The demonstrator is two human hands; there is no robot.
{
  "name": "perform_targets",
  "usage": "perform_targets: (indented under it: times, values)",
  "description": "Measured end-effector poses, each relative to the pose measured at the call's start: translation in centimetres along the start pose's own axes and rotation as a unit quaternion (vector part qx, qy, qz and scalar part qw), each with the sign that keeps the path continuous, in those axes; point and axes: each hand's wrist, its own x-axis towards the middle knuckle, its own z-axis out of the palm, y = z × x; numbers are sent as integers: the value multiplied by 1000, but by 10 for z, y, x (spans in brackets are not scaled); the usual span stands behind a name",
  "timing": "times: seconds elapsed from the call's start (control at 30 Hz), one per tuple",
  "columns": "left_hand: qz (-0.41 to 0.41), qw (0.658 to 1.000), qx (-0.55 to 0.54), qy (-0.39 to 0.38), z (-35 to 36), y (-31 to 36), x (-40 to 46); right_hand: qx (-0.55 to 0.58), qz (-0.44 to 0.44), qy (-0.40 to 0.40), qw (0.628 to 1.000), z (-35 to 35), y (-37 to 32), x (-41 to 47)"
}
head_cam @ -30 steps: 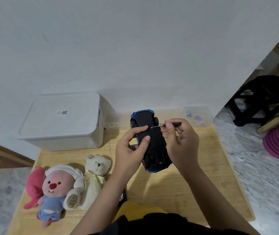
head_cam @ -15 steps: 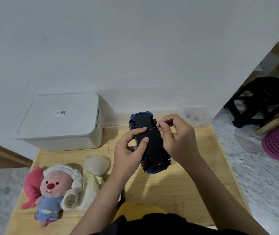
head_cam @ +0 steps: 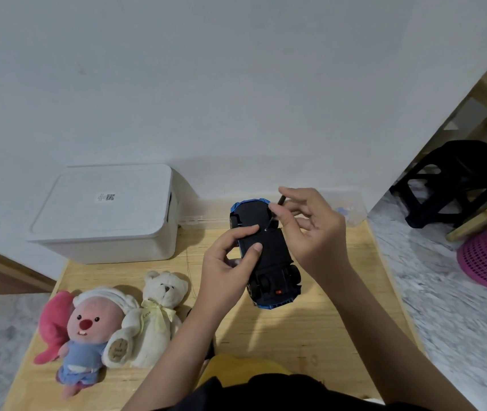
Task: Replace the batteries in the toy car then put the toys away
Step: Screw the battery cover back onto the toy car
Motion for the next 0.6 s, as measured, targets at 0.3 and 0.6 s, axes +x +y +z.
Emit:
perform_targets:
  times: [0.3,0.6]
  values:
    - [-1,1000,-12,5,2,1,-1,107,63,43,991,-4,-11,-1]
    - [3,1000,-2,5,4,3,-4,120,80,59,988,-6,-10,-1]
